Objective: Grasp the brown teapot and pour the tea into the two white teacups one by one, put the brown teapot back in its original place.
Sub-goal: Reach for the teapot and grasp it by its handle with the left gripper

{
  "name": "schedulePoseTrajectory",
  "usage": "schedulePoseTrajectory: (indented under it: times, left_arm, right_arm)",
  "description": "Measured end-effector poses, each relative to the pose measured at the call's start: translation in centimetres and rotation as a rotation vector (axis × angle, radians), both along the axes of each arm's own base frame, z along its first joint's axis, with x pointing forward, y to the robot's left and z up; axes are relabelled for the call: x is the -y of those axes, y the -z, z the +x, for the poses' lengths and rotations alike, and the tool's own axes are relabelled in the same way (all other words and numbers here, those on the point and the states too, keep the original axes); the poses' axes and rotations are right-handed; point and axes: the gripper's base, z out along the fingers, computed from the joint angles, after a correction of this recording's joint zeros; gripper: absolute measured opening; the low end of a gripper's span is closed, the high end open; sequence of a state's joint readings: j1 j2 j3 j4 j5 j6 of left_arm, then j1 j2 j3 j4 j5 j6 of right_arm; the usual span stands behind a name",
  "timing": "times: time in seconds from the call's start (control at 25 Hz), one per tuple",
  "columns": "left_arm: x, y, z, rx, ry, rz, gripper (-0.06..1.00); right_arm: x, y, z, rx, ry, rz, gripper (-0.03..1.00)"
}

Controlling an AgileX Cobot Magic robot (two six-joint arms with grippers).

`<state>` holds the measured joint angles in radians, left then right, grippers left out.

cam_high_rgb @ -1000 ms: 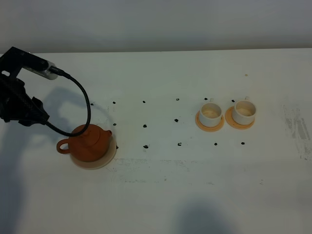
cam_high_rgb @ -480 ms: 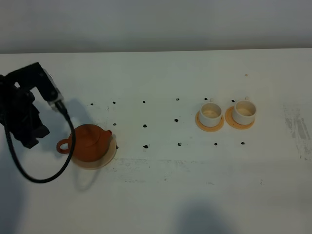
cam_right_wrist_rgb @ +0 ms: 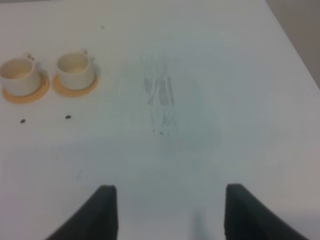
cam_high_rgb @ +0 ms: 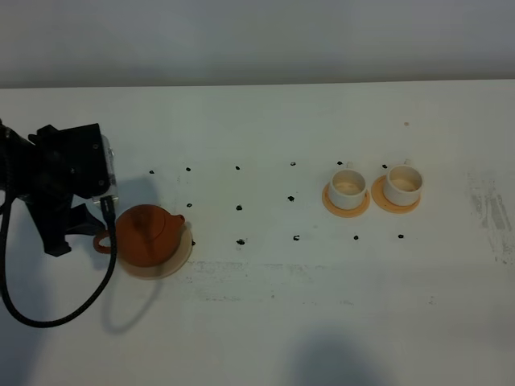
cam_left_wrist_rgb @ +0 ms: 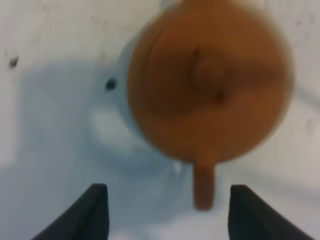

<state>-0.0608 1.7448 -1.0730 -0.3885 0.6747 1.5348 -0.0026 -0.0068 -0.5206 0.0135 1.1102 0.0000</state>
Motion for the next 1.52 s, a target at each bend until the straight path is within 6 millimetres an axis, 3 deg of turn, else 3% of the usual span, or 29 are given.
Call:
schedulePoseTrajectory:
  times: [0.32, 0.6, 0.96, 1.52]
  left_arm:
    - [0.3, 0.0, -0.2, -0.044, -0.068, -0.005, 0.50]
    - [0.1, 0.2, -0.4, -0.056, -0.027, 0.029, 0.50]
    - [0.1, 2.3, 0.0, -0.103, 0.021, 0.049, 0.47]
    - [0.4, 2.6, 0.0, -0.097, 0.049, 0.072, 0.41]
  right_arm:
    - [0.0, 0.0, 0.0, 0.000, 0.000, 0.000, 0.46]
    - [0.0, 0.0, 0.0, 0.000, 0.000, 0.000, 0.46]
    - [0.0, 0.0, 0.0, 0.000, 0.000, 0.000, 0.46]
    - [0.0, 0.0, 0.0, 0.000, 0.000, 0.000, 0.46]
